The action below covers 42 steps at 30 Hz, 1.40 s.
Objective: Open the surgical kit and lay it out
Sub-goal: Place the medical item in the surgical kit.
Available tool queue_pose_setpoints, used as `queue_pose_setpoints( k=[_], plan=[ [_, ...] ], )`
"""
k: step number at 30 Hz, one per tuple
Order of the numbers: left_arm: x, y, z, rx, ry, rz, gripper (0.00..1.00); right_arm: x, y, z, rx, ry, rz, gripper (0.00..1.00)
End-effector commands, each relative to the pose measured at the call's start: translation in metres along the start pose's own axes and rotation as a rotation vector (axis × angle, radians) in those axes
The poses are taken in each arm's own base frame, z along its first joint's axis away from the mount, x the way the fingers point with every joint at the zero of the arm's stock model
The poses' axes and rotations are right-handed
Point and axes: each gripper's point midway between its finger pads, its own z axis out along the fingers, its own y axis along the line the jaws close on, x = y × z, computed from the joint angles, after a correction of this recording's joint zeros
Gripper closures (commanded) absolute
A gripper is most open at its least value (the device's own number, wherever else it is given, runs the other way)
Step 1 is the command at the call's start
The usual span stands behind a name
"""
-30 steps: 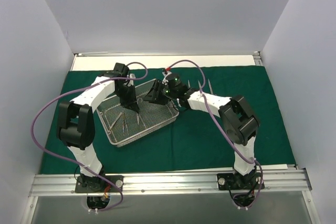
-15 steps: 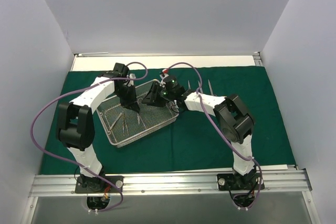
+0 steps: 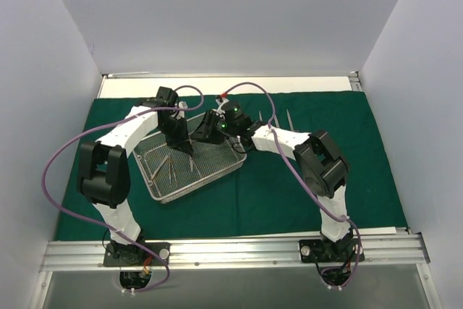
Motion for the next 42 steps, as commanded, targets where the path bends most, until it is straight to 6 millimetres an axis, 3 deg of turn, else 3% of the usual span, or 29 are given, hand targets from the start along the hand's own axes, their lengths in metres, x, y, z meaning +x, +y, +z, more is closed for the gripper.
queue_pose_setpoints(
  k=[1,11,14,15,17,18,19,22,23,24,27,33,42],
  plan=[
    [-0.009,-0.021,-0.026,0.067,-0.073,0.042,0.98,-0.007,0.017,0.008,-0.044,-0.009,-0.026,0.62],
    [-0.006,-0.024,-0.030,0.077,-0.075,0.048,0.98,-0.004,0.015,0.018,-0.054,0.012,-0.032,0.71],
    [-0.005,-0.027,-0.029,0.090,-0.070,0.052,0.98,-0.002,0.018,0.020,-0.079,0.027,-0.037,0.88],
    [-0.005,-0.028,-0.029,0.092,-0.070,0.055,0.98,-0.002,0.019,0.020,-0.085,0.028,-0.040,0.99],
    [-0.005,-0.028,-0.029,0.093,-0.066,0.054,0.96,-0.002,0.025,0.017,-0.117,0.023,-0.046,1.00],
    [-0.004,-0.028,-0.029,0.093,-0.059,0.055,0.90,-0.004,0.028,0.015,-0.128,0.019,-0.049,1.00],
    [-0.005,-0.026,-0.031,0.093,-0.060,0.048,0.74,-0.006,0.030,0.013,-0.135,0.017,-0.053,1.00],
    [-0.007,-0.027,-0.042,0.129,-0.092,0.043,0.52,-0.016,0.034,-0.001,-0.141,-0.010,-0.057,1.00],
    [-0.007,-0.027,-0.044,0.145,-0.103,0.046,0.50,-0.021,0.041,-0.009,-0.156,-0.024,-0.052,1.00],
    [-0.006,-0.030,-0.052,0.156,-0.127,0.055,0.48,-0.023,0.035,-0.014,-0.149,-0.029,-0.039,1.00],
    [0.000,-0.033,-0.058,0.192,-0.140,0.064,0.46,-0.034,0.042,-0.033,-0.170,-0.060,-0.030,1.00],
    [0.012,-0.050,-0.052,0.298,-0.143,0.044,0.45,-0.057,0.062,-0.065,-0.201,-0.152,0.000,1.00],
    [0.016,-0.078,-0.058,0.368,-0.169,0.051,0.46,-0.071,0.081,-0.085,-0.168,-0.235,0.030,1.00]
  ],
)
